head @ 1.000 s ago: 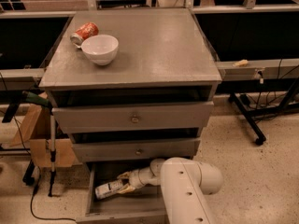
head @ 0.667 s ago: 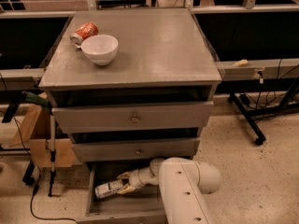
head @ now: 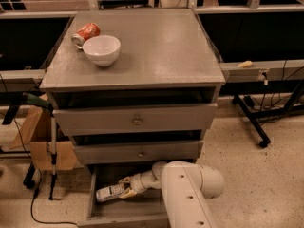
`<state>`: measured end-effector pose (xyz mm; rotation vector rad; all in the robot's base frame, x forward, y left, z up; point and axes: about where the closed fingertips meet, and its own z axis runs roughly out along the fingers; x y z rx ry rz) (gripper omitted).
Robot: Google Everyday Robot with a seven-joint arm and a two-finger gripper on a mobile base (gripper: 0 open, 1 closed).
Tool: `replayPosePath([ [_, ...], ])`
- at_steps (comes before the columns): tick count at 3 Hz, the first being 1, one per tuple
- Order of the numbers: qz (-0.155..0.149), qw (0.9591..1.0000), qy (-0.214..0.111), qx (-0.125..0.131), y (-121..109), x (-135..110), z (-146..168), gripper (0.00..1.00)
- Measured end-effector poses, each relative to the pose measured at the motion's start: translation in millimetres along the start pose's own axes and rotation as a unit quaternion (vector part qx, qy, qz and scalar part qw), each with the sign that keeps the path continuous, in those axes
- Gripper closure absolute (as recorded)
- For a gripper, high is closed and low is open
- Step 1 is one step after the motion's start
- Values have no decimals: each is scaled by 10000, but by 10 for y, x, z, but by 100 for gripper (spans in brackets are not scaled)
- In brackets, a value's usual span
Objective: Pick blue plastic bottle from bottom drawer and place on counter
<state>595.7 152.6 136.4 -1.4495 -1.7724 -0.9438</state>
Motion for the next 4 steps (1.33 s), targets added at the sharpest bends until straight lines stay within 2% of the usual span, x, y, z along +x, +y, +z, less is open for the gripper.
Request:
replayPosePath([
  [1,-78,9999,107,-96,-107,14,-65,100],
  [3,-238,9980,132,-569,-398,119,-501,100],
  [4,-344,9965,-29,-766,-510,254,-871,100],
])
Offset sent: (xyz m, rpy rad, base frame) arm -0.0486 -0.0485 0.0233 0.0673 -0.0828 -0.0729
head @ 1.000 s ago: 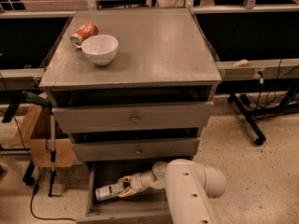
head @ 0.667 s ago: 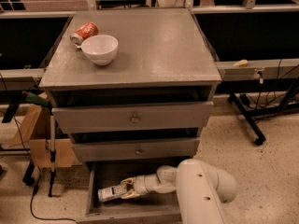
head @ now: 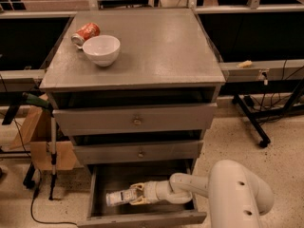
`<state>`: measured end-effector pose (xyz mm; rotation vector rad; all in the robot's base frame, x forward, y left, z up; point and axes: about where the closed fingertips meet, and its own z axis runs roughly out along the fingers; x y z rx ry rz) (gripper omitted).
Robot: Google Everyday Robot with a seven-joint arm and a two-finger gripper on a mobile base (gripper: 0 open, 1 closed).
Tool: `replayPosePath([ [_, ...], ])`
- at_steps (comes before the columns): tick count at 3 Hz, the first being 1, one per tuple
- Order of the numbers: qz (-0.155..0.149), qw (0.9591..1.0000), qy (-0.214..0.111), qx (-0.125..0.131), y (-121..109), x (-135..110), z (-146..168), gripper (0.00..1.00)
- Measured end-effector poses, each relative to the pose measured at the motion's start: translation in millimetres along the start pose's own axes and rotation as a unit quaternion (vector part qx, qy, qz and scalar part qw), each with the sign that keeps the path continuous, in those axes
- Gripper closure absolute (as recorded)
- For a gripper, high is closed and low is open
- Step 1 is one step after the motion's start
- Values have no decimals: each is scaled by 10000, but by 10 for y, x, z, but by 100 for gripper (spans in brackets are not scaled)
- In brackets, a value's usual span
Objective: Pick blue plastic bottle from bottom drawer and place on counter
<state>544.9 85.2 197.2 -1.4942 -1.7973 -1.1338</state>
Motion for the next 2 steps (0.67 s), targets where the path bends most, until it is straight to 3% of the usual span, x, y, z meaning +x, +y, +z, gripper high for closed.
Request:
replayPosePath([
  [2,-377,9976,-514,-281,24,575,-876,100],
])
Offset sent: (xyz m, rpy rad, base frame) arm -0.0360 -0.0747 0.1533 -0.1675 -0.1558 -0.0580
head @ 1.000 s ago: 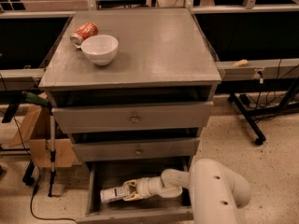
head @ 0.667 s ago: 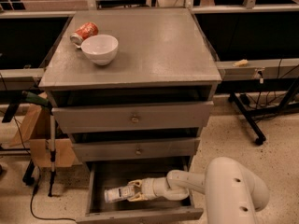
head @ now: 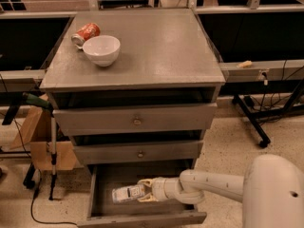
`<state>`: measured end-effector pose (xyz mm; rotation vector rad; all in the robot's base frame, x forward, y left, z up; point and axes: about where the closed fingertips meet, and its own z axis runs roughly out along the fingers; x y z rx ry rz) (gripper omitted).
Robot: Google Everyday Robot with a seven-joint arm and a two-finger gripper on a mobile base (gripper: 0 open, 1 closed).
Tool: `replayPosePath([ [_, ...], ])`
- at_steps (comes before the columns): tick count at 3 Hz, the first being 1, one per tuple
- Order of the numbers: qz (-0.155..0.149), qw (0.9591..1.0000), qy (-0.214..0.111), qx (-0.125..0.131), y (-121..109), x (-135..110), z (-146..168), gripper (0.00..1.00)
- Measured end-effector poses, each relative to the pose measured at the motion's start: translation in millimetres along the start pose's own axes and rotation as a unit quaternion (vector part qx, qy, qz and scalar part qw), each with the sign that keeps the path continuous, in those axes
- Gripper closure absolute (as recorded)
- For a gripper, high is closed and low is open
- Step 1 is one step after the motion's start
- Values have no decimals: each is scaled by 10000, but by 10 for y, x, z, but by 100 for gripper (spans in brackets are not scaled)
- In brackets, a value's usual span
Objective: Pick blue plastic bottle from bottom drawer and place on counter
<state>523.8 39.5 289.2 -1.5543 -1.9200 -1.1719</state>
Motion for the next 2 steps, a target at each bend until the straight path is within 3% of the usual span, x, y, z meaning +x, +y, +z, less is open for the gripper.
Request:
replayPosePath([
  [2,-312,9979,-560,-112,129,462,-936,100],
])
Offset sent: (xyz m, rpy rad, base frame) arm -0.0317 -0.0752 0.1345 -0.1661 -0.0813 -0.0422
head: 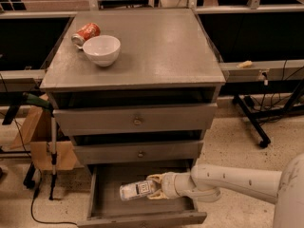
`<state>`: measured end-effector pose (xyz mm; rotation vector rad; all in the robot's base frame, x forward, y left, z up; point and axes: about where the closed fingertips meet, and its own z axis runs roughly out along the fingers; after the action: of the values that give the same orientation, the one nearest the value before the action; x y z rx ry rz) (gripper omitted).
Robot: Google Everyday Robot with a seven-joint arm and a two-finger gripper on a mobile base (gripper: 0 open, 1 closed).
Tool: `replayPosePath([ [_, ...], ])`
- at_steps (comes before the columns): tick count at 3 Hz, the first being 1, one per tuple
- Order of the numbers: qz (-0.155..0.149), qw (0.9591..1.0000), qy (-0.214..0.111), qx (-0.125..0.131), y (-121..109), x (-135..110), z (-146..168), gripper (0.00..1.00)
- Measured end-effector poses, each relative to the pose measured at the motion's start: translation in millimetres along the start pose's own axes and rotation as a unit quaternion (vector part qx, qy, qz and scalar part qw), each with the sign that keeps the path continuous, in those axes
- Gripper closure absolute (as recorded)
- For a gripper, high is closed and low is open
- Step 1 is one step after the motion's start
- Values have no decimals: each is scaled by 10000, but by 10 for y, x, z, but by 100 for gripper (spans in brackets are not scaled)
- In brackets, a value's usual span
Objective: Pick blue plastic bottle from bottom drawer and place on counter
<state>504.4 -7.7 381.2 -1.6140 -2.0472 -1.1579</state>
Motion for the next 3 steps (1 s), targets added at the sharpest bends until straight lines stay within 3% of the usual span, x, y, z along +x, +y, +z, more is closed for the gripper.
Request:
replayPosePath([
  [2,-73,9999,-59,-140,63,61,-182,100],
  [3,-125,9987,-265,-424,151,212,-707,100],
])
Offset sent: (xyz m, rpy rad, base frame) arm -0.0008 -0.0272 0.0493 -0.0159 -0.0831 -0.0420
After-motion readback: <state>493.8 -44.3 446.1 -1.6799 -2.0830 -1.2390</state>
